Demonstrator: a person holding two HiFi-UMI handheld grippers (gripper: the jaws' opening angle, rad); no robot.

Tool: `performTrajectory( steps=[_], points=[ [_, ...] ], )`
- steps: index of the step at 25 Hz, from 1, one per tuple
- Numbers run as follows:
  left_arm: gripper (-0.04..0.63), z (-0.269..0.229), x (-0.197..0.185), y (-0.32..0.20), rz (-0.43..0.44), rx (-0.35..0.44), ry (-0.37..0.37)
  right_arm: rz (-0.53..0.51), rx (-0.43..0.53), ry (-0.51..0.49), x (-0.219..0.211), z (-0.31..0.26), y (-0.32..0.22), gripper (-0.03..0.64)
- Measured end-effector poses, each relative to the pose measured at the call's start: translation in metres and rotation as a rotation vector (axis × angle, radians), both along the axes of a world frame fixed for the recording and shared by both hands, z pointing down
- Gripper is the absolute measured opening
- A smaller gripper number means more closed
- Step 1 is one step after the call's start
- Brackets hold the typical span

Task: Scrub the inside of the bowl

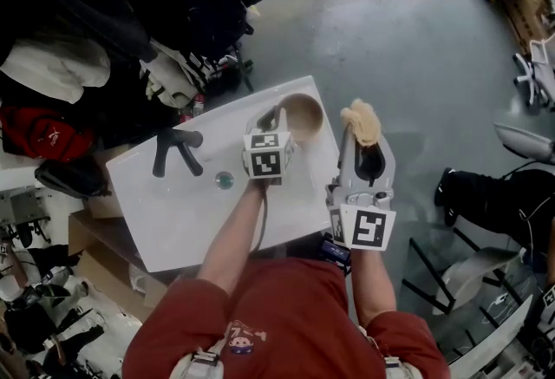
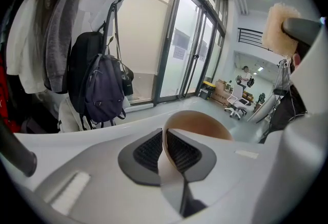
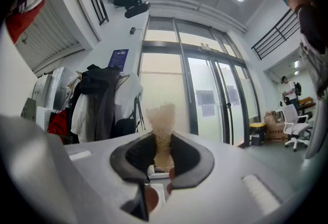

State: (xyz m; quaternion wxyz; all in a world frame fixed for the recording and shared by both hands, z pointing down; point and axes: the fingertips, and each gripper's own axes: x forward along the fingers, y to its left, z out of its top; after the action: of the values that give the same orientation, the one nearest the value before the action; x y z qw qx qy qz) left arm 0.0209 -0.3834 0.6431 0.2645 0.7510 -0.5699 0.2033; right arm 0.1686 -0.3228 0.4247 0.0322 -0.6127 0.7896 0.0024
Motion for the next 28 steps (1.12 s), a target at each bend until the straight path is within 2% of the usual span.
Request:
performTrajectory(
  steps=[9, 21, 28],
  points=[
    [0.034, 0.0, -0.001, 0.002, 0.001, -0.007, 0.015, 0.015, -0.003, 0.008, 0.0, -0.001, 0.003, 0.077],
    [0.023, -0.02, -0.009, 0.008, -0.007, 0.037, 0.006, 0.021, 0.019, 0.011, -0.006, -0.01, 0.016, 0.076],
    [0.023, -0.048, -0.015, 0.018, -0.019, 0.098, 0.031, 0.026, 0.026, 0.005, -0.013, -0.021, 0.031, 0.075]
  ],
)
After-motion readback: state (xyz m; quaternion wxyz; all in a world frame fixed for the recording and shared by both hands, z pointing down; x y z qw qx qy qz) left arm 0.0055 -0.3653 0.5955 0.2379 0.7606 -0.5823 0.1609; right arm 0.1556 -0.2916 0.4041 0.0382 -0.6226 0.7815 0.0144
